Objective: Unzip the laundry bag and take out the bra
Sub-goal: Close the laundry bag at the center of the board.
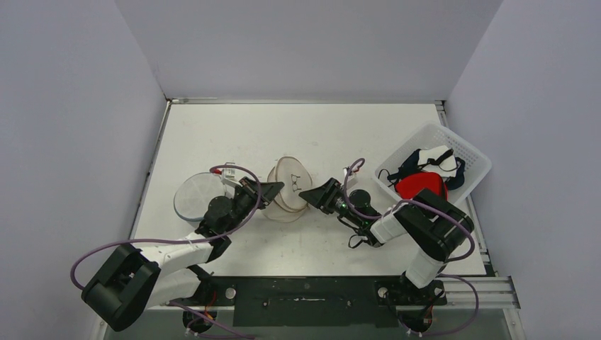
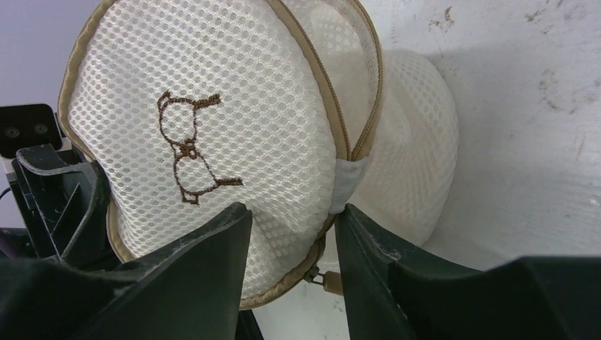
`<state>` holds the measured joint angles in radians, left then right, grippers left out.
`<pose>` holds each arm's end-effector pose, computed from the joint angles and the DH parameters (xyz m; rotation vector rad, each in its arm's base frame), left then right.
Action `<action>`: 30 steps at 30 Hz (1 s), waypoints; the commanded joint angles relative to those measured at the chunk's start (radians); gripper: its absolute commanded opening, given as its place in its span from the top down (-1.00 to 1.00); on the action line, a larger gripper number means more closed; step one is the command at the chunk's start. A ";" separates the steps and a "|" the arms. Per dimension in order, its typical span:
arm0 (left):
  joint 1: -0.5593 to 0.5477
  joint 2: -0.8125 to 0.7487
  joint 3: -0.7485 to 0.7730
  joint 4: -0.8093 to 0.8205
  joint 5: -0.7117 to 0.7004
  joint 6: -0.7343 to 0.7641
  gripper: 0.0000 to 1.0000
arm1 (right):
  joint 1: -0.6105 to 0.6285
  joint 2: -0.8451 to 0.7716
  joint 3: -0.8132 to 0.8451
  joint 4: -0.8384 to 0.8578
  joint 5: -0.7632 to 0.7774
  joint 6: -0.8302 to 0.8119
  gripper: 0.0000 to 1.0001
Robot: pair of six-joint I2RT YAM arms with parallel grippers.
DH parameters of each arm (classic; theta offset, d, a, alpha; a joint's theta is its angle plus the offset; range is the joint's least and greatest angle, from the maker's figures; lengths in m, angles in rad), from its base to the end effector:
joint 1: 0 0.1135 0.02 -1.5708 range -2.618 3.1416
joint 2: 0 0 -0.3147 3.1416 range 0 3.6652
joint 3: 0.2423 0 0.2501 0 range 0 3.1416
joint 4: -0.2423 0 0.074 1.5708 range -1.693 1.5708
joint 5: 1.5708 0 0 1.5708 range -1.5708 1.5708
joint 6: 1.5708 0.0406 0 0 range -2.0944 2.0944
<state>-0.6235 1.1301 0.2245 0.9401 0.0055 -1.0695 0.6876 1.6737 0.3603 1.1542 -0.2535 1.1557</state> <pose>0.1601 -0.1154 0.2481 -0.3710 1.6578 -1.3201 0.2130 0.1881 0.1891 0.2515 1.9877 1.5057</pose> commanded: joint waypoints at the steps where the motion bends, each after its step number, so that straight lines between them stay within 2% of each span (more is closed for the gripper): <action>1: 0.010 0.003 0.001 0.064 0.013 0.005 1.00 | -0.004 0.035 0.040 0.153 -0.027 0.024 0.14; 6: 0.012 0.001 0.005 0.042 0.006 0.016 1.00 | -0.003 0.026 0.052 0.134 -0.034 0.005 0.59; 9: 0.014 -0.018 0.021 -0.036 0.002 0.023 1.00 | -0.003 -0.016 0.069 0.036 -0.043 -0.044 0.86; 10: 0.014 -0.030 0.038 -0.096 -0.018 0.023 1.00 | -0.004 -0.038 0.077 -0.018 -0.043 -0.064 0.89; 12: 0.015 -0.060 0.074 -0.220 -0.036 0.035 0.84 | -0.004 -0.091 0.095 -0.154 -0.041 -0.125 0.89; 16: 0.015 -0.142 0.095 -0.352 -0.054 0.067 0.15 | -0.004 -0.235 0.134 -0.502 -0.005 -0.275 0.90; 18: 0.014 -0.198 0.106 -0.426 -0.064 0.080 -0.05 | -0.008 -0.300 0.156 -0.649 0.007 -0.343 0.90; 23: 0.012 -0.342 0.126 -0.612 -0.079 0.121 -0.21 | -0.016 -0.436 0.185 -0.941 -0.003 -0.469 0.90; 30: 0.004 -0.517 0.139 -0.887 -0.072 0.189 -0.22 | -0.017 -0.578 0.190 -1.283 0.030 -0.538 0.90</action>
<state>-0.6102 0.6895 0.3115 0.2440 -0.0563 -0.9482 0.6750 1.1728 0.5262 0.1188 -0.2588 0.6975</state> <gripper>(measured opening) 0.608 0.101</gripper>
